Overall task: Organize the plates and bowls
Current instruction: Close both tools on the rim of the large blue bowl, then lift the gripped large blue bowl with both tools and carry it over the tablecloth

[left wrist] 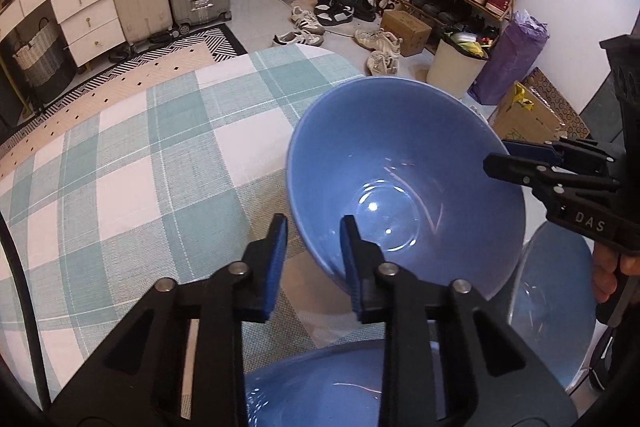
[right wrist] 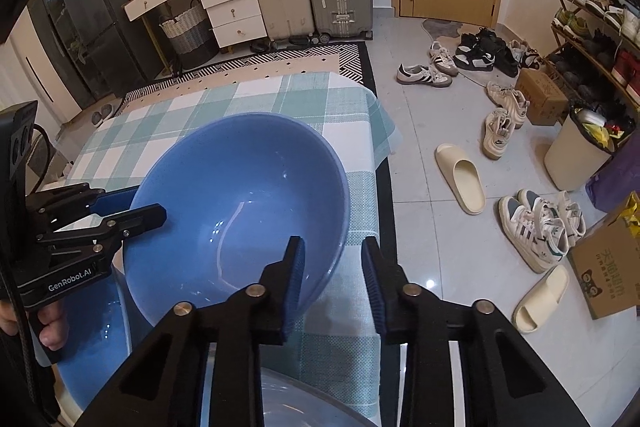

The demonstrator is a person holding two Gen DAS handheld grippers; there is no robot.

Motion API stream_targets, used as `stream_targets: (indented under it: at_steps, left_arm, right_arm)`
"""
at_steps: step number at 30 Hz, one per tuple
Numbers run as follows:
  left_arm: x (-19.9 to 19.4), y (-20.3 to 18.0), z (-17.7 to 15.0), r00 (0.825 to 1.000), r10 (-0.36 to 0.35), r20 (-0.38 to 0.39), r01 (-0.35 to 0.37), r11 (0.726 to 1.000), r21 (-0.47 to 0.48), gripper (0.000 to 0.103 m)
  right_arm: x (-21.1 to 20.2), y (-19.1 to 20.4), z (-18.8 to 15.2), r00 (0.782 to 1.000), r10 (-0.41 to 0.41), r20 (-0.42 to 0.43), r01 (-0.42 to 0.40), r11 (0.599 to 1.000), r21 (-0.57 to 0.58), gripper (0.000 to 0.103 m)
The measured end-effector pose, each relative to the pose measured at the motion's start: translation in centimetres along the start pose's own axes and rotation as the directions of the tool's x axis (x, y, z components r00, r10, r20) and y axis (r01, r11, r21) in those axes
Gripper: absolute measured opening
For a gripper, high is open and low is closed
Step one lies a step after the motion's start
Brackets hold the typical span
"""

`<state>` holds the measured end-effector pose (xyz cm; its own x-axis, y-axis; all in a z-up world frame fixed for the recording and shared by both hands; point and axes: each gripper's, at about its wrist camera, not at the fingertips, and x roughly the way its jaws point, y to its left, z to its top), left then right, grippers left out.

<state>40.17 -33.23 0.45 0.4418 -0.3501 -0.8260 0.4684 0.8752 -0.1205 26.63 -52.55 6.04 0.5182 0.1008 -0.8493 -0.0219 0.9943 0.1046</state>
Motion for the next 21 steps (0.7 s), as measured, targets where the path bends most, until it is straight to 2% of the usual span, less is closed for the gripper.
stream_targets:
  at_steps: [4, 21]
  left_arm:
    - [-0.2, -0.6, -0.1, 1.0, 0.015, 0.014, -0.015, 1.0, 0.021, 0.019]
    - [-1.2, -1.0, -0.2, 0.999, 0.024, 0.036, -0.024, 1.0, 0.019, 0.018]
  right_arm:
    - [0.0, 0.2, 0.0, 1.0, -0.001, 0.006, 0.001, 1.0, -0.013, 0.018]
    - [-0.6, 0.8, 0.0, 0.999, -0.018, 0.032, 0.019, 0.999, -0.028, 0.017]
